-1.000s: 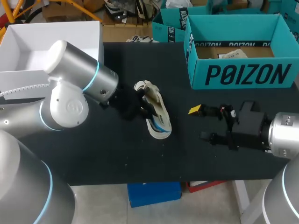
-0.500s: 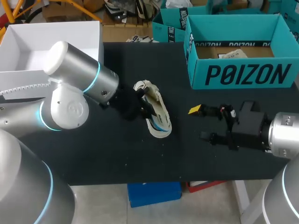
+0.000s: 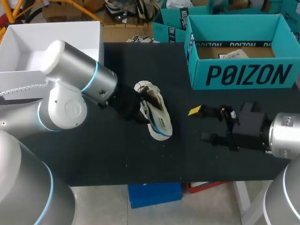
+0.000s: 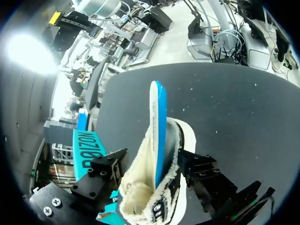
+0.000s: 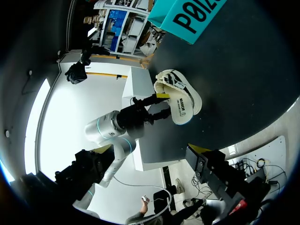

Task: Take the shoe out of the shoebox, open the shoe tongue, remove and reinsert the insole, then place the shoe into the shoebox

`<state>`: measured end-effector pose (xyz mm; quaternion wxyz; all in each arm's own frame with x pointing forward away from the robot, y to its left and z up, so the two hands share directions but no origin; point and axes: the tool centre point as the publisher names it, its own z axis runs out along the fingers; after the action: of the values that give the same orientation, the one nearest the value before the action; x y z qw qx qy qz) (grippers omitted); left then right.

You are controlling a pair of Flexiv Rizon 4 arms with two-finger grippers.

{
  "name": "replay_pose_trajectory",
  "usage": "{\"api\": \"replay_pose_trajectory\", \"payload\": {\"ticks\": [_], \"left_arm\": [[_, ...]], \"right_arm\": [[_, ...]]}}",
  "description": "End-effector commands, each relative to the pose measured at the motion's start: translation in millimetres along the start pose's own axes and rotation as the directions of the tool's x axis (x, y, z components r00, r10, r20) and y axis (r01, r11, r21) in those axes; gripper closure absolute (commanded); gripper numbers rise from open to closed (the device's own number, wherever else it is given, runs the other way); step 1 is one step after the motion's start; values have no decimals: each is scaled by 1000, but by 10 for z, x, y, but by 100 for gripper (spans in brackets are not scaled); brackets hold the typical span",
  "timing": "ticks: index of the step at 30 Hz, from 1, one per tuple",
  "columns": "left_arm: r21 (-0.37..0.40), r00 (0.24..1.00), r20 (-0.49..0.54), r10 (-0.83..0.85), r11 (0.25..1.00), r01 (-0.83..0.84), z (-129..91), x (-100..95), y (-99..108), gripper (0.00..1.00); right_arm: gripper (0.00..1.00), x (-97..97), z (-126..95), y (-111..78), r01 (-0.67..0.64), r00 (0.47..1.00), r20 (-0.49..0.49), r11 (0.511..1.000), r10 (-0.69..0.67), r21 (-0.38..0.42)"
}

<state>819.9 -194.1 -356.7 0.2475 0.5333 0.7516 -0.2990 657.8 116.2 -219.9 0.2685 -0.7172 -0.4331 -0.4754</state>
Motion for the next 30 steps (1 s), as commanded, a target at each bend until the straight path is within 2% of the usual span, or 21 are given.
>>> {"api": "replay_pose_trajectory", "payload": {"ticks": [1, 8, 17, 23, 30], "left_arm": [[2, 1000, 12, 1, 1000, -1, -176, 103, -64, 0], [-23, 1000, -4, -29, 999, 29, -288, 249, 12, 0], [-94, 995, -54, -79, 993, 74, -360, 343, 197, 0], [-123, 992, -64, -107, 988, 99, -408, 330, 300, 0], [-147, 990, -91, -111, 984, 97, -405, 276, 378, 0]], "right_arm": [[0, 15, 13, 260, 20, 999, 28, 997, -22, 76], [0, 78, 88, 540, 58, 995, 73, 986, -70, 157], [0, 84, 193, 670, 114, 975, 152, 955, -160, 273], [0, 100, 255, 712, 174, 930, 238, 905, -281, 388], [0, 160, 359, 749, 232, 833, 323, 814, -449, 533]]}}
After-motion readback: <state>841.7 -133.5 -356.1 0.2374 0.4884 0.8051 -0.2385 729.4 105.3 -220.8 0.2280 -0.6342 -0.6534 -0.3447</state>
